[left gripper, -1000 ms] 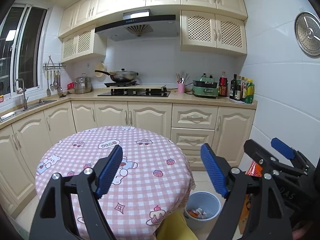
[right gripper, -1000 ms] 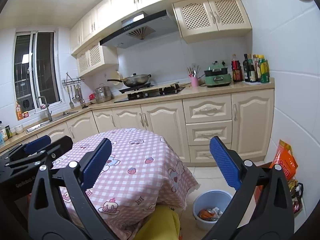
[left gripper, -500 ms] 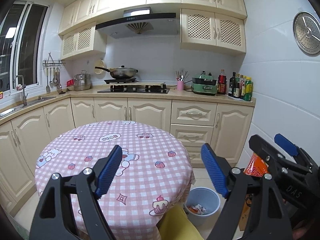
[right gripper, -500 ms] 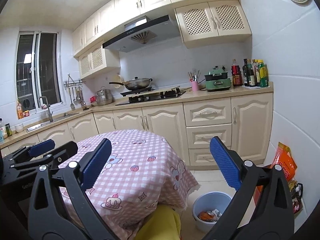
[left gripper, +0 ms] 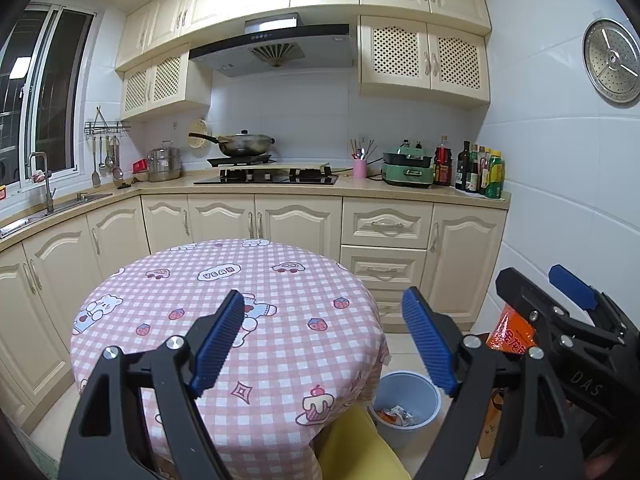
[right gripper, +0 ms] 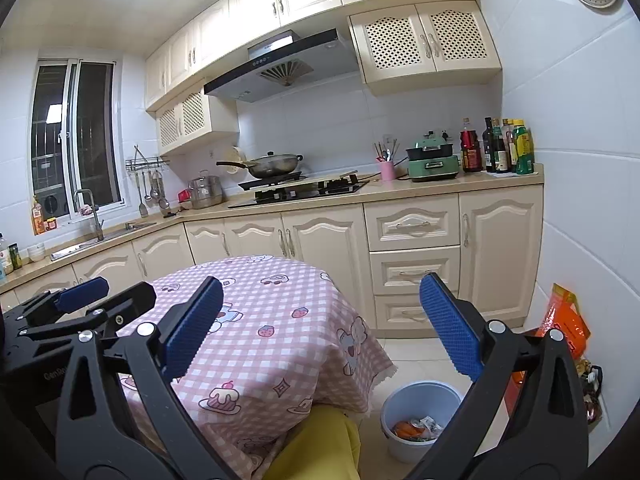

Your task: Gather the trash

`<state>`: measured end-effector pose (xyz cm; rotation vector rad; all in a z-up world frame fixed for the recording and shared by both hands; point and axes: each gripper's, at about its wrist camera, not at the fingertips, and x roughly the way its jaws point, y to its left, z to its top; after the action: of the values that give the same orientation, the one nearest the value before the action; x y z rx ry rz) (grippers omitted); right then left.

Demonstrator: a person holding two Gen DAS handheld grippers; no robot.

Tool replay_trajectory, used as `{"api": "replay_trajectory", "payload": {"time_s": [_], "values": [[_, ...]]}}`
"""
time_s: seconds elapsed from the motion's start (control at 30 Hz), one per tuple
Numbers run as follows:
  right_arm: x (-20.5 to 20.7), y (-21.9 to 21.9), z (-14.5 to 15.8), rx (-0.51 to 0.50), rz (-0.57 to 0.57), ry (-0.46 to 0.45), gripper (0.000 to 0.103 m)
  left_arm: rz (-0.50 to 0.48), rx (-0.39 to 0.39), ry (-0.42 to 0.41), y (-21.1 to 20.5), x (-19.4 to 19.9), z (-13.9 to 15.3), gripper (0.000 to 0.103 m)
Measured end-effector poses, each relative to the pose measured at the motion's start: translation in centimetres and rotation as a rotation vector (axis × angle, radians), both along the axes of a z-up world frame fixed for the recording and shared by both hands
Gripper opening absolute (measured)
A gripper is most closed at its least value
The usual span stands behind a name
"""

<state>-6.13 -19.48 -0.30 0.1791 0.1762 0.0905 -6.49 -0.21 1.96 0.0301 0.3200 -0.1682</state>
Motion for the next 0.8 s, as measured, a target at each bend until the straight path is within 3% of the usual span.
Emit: {"api": "replay_trajectory", "payload": {"time_s": [0.8], "values": [[0.02, -0.45, -0.42, 0.001, -0.012, 0.019, 0.097, 0.002, 0.006, 0.014, 0.14, 0.14, -0.35, 0.079]]}}
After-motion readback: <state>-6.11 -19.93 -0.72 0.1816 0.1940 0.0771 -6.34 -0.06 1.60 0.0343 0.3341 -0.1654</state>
